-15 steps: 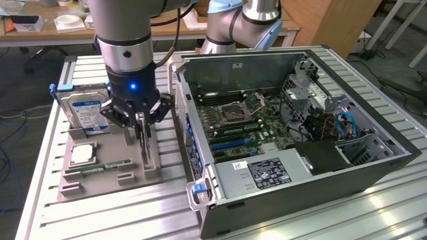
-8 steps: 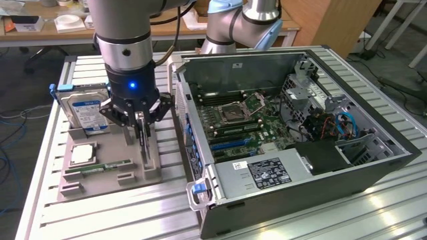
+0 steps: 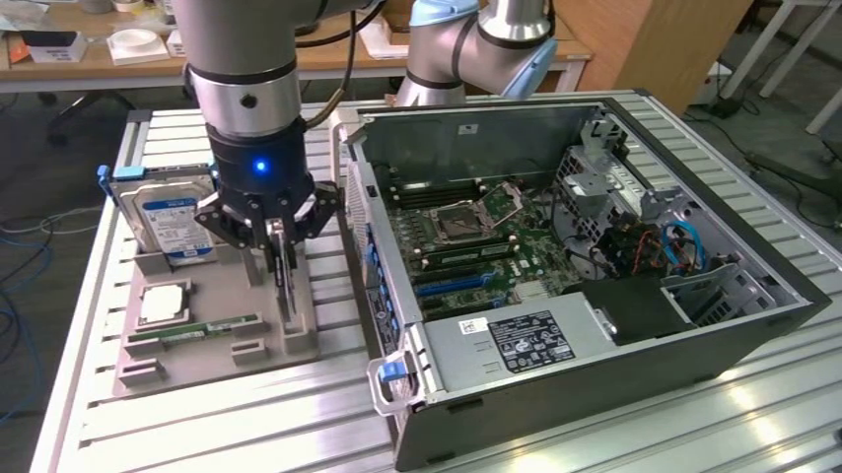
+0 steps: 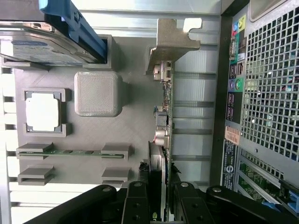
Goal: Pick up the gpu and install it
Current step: 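Pick up the gpu and move the gpu toward the slot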
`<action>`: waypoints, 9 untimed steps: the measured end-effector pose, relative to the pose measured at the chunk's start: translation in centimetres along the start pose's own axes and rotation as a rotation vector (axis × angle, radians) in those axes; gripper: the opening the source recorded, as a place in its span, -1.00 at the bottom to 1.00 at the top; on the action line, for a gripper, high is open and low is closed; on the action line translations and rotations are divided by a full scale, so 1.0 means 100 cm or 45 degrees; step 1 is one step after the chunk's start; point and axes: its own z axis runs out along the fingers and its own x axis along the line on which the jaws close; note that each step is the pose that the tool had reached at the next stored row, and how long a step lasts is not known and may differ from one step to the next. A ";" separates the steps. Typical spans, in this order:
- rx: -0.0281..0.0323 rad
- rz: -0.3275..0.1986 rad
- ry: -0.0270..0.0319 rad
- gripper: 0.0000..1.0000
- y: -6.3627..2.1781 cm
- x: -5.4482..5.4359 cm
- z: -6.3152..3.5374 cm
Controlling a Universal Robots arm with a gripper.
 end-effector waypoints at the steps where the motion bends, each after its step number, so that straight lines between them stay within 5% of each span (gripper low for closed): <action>1: -0.0001 0.000 -0.0001 -0.47 0.0000 0.000 -0.0006; 9: -0.0002 0.000 -0.0003 -0.47 -0.0003 0.000 -0.0068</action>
